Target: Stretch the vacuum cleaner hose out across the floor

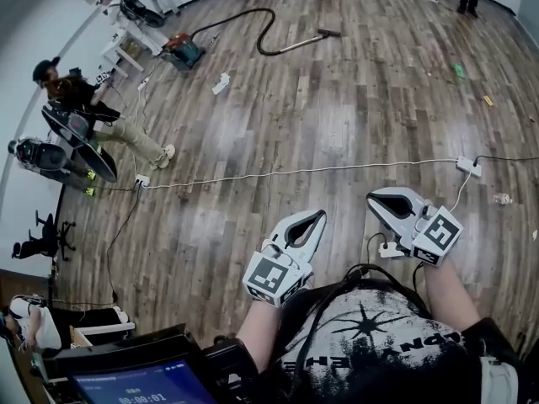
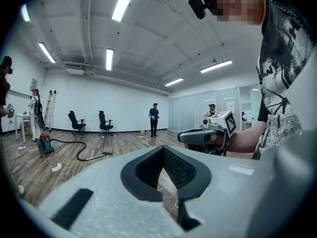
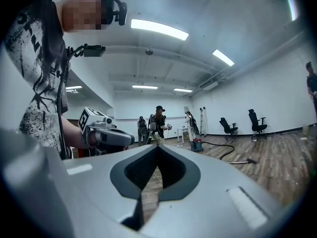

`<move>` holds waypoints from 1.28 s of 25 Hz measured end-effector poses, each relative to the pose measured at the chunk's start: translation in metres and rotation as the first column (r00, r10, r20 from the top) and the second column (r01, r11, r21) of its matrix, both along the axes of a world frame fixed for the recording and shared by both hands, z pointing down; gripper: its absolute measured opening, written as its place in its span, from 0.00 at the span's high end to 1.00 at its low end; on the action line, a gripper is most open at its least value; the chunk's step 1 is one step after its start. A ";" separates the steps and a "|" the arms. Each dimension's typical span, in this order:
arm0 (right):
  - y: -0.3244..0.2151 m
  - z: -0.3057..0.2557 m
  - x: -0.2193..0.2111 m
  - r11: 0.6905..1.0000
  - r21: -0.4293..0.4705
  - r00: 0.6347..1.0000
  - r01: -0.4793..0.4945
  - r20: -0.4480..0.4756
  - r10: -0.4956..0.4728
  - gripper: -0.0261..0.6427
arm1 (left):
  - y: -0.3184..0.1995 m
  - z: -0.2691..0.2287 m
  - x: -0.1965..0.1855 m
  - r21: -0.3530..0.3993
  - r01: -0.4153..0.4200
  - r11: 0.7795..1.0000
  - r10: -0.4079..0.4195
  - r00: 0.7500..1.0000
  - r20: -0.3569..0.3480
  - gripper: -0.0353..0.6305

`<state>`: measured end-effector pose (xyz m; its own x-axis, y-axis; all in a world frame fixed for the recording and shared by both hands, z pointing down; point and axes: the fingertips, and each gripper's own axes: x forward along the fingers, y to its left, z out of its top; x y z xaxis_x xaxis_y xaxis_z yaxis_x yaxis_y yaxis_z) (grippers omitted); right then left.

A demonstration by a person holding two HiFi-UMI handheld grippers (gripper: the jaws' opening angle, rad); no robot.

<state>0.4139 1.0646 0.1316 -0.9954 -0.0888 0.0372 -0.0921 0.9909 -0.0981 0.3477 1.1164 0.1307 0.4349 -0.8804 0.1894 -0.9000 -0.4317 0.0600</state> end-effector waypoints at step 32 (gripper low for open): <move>-0.105 0.008 -0.124 0.988 -0.008 0.987 -0.157 -0.045 0.156 0.95 | -0.122 0.002 -0.130 0.059 -0.246 0.968 0.250 0.966 -0.072 0.94</move>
